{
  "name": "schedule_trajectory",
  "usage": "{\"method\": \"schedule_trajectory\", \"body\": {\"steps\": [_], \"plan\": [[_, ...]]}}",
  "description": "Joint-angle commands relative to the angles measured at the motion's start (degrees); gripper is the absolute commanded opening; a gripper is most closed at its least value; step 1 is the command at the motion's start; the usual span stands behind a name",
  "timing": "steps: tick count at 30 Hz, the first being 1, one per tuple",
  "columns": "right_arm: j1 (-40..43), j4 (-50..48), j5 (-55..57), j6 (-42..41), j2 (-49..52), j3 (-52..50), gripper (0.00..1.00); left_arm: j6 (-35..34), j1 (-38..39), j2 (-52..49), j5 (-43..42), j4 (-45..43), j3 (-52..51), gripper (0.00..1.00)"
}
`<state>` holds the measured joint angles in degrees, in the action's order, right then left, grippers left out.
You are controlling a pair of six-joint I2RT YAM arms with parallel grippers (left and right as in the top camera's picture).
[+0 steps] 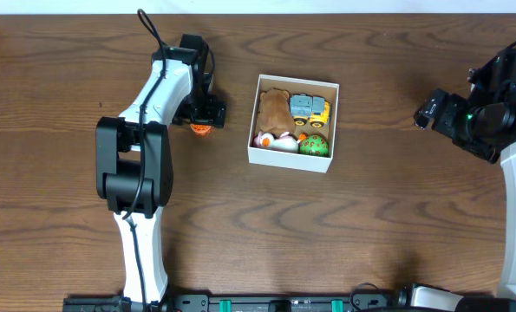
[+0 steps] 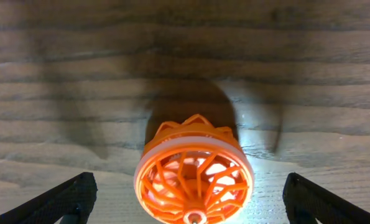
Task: Pack container
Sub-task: 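Return the left gripper and grasp the orange hollow ball, then carry the orange ball into the box and release it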
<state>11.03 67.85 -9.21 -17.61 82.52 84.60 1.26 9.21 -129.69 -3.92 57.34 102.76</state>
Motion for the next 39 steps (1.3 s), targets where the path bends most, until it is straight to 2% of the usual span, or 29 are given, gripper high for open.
{"method": "schedule_trajectory", "body": {"steps": [1, 8, 15, 21, 27, 30, 39], "plan": [[0.3, -0.1, 0.0, -0.4, 0.2, -0.2, 0.99, 1.6, 0.1, -0.5, -0.4, 0.1, -0.1, 0.94], [0.4, -0.1, 0.0, -0.4, 0.2, -0.2, 0.99, 1.9, 0.1, -2.5, -0.4, 0.2, -0.2, 0.90], [0.4, -0.1, 0.0, -0.4, 0.2, -0.2, 0.99, 2.0, 0.1, -3.0, -0.3, 0.4, -0.2, 0.79], [0.4, 0.1, 0.0, -0.3, 0.2, -0.2, 0.99, 1.9, 0.1, -3.0, -0.1, 0.5, -0.2, 0.64], [0.4, 0.1, 0.0, -0.4, 0.2, -0.2, 0.99, 2.0, 0.1, -2.7, -0.1, 0.6, -0.2, 0.63], [0.4, 0.3, 0.0, -0.3, 0.2, -0.2, 0.99, 2.2, 0.1, -1.7, 0.4, 0.6, 0.1, 0.58], [0.3, 0.9, 0.0, -0.3, 0.2, -0.2, 0.99, 2.2, 0.1, 4.7, 0.5, 1.3, 1.8, 0.54]]}}
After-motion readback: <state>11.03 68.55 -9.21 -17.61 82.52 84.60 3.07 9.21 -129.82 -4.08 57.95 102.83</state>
